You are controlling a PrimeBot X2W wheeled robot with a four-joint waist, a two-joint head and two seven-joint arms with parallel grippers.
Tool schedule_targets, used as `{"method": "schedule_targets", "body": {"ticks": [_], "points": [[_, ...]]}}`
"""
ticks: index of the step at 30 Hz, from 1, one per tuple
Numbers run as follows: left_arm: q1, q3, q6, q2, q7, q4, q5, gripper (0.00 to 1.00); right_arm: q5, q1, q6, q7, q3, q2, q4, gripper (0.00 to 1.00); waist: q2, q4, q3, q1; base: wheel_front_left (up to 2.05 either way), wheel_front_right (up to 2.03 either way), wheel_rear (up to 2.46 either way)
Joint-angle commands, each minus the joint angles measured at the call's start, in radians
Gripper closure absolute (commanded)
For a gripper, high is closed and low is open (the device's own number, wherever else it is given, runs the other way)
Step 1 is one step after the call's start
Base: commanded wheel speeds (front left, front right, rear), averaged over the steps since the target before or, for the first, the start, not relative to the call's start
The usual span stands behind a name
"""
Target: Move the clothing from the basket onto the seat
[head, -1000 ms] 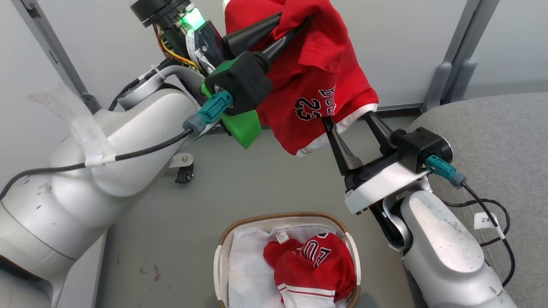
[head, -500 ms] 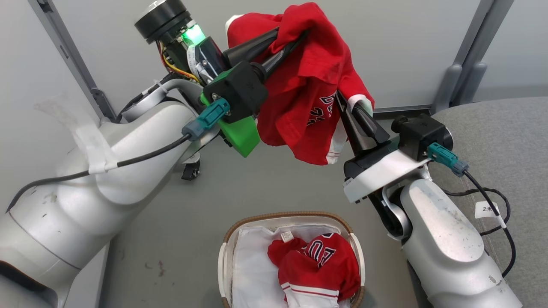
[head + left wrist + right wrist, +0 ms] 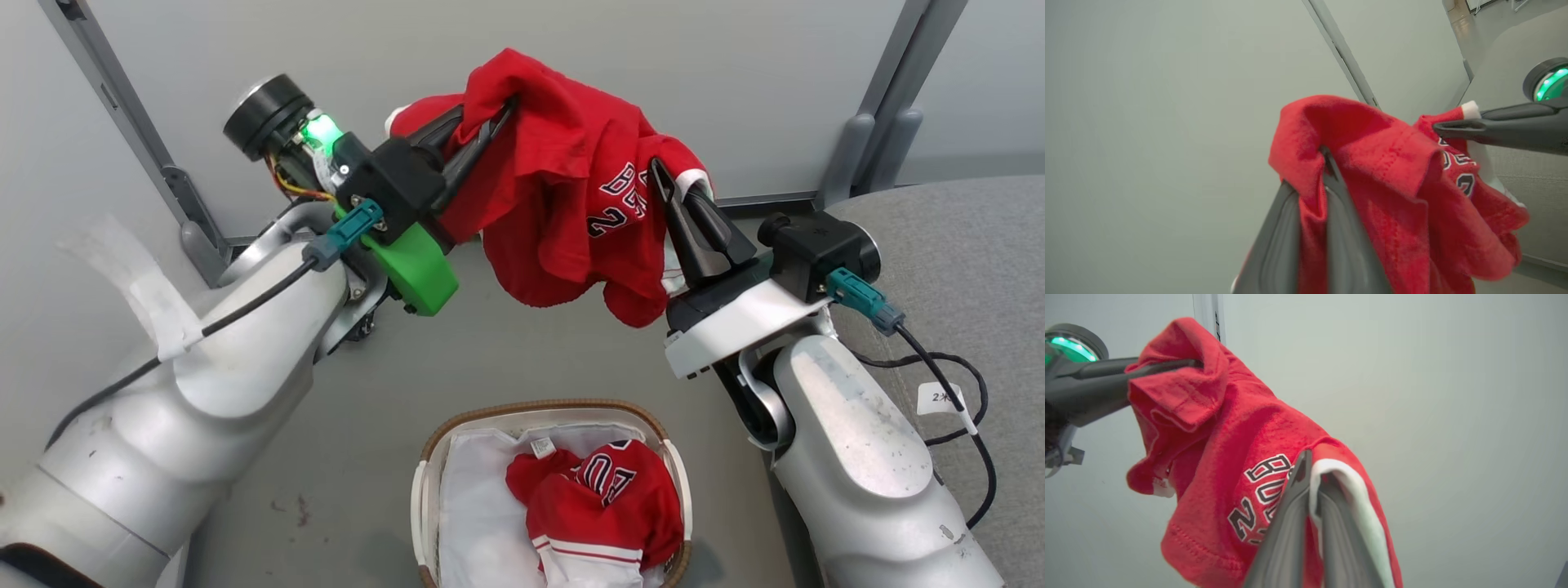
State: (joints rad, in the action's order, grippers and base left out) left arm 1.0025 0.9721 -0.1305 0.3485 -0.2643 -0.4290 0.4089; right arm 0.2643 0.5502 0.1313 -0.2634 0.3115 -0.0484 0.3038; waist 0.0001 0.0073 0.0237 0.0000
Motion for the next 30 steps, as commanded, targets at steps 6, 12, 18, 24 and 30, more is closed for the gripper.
{"method": "schedule_targets", "body": {"ticks": [6,12,18,24,30], "points": [[-0.141,-0.086,0.005,-0.044,0.000,-0.033,0.071,0.00,-0.033,-0.001,-0.001,-0.002,-0.023,-0.009,-0.023,1.00,-0.0001,0.002,0.005,0.0000,0.00,0.00,0.00],[-0.280,-0.158,0.017,-0.090,0.000,-0.036,0.059,0.00,-0.052,0.003,-0.001,-0.002,-0.051,-0.016,-0.043,1.00,-0.0001,0.004,0.011,0.0000,0.00,0.00,0.00],[-0.418,-0.253,0.023,-0.151,0.000,-0.015,0.035,0.00,-0.076,-0.003,-0.001,-0.002,-0.070,-0.027,-0.063,1.00,-0.0001,0.005,0.021,0.0000,0.00,0.00,0.00],[-0.529,-0.319,0.014,-0.209,0.000,-0.015,-0.007,0.00,-0.092,-0.010,-0.001,-0.002,-0.085,-0.031,-0.076,1.00,-0.0001,-0.002,0.032,0.0000,0.00,0.00,0.00],[-0.596,-0.369,0.005,-0.242,0.000,-0.013,-0.044,0.00,-0.096,-0.004,-0.001,-0.002,-0.091,-0.035,-0.081,1.00,-0.0001,-0.013,0.042,0.0000,0.00,0.00,0.00]]}}
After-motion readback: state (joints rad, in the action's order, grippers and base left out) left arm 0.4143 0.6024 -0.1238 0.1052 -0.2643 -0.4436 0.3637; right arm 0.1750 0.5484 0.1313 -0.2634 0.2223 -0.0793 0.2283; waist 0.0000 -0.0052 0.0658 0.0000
